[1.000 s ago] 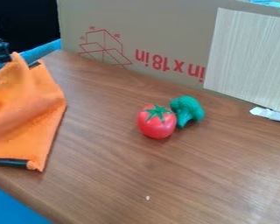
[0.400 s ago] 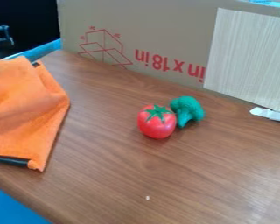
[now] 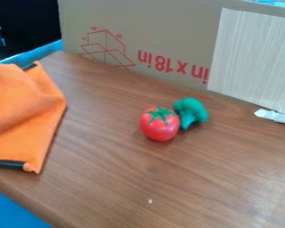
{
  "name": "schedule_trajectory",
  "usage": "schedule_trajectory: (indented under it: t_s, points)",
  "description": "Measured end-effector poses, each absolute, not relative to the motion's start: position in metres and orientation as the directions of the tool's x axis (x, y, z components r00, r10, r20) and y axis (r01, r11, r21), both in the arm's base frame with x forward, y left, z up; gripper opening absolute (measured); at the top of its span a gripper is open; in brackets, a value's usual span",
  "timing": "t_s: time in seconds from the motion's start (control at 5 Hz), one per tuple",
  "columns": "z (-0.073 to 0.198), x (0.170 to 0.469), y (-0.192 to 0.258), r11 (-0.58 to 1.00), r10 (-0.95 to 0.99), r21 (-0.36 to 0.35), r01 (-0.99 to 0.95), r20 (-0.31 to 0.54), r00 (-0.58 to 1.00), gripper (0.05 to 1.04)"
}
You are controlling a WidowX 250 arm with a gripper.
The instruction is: Unfold the cloth from bottom left to top right
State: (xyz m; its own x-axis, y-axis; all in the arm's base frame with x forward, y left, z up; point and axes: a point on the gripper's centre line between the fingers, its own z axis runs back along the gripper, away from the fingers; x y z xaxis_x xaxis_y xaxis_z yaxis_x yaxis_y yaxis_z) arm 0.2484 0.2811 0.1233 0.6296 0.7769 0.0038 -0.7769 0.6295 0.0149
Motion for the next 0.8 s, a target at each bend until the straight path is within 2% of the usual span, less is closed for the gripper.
schedule_trajectory:
  t_s: [0.2, 0.4, 0.6, 0.8]
  points:
    - [0.114, 0.243, 0.289, 0.6, 0.799, 0.068, -0.797, -0.003, 0.601, 0.067]
    - [0.114, 0.242, 0.291, 0.608, 0.792, 0.084, -0.789, -0.002, 0.61, 0.067]
    - [0.113, 0.245, 0.279, 0.627, 0.779, 0.05, -0.777, -0.049, 0.626, 0.067]
    - [0.123, 0.262, 0.251, 0.644, 0.761, 0.007, -0.765, -0.112, 0.639, 0.067]
